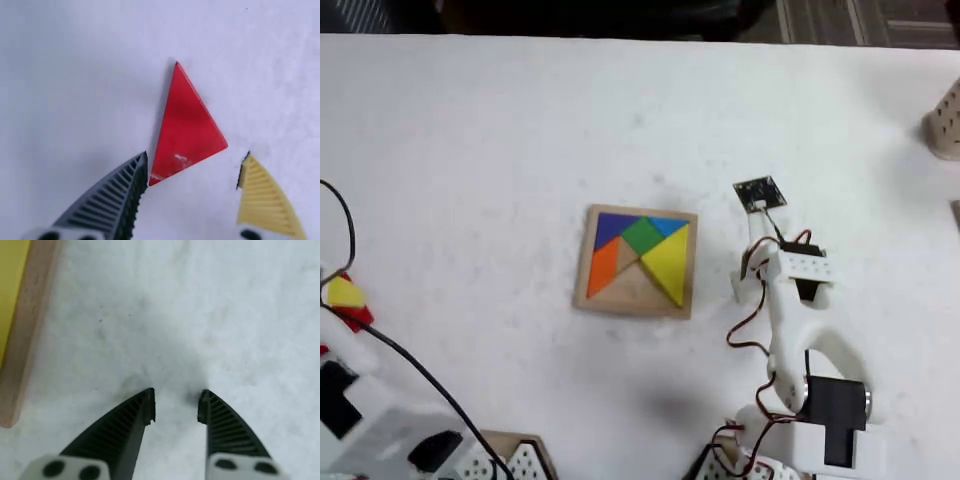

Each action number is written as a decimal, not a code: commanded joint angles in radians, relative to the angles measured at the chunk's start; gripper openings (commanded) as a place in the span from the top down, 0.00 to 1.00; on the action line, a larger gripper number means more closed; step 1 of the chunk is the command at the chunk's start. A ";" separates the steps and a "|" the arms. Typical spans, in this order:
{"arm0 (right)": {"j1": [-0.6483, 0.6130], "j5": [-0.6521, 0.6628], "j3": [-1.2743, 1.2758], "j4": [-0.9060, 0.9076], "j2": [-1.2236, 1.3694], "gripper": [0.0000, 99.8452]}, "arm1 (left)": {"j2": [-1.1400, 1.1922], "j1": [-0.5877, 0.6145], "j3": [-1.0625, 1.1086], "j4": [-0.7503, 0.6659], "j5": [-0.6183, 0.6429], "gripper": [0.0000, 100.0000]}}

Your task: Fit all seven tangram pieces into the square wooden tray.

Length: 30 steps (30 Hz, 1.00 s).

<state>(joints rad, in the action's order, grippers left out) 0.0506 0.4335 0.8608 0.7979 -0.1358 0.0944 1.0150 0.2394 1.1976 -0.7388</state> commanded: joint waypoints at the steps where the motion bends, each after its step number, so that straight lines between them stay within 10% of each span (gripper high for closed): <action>1: -0.036 0.020 0.011 0.012 -0.028 0.86 | 0.067 -0.016 -0.097 -0.034 -0.015 0.69; 22: -0.038 0.020 0.011 0.012 -0.028 0.86 | 0.295 -0.016 -0.153 -0.046 -0.331 0.76; 30: -0.038 0.020 0.011 0.012 -0.028 0.86 | 0.312 -0.019 -0.160 -0.049 -0.267 0.76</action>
<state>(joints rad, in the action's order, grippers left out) 0.0506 0.4365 0.8608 0.7979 -0.1358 0.3982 1.0104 0.1105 1.1745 -1.0334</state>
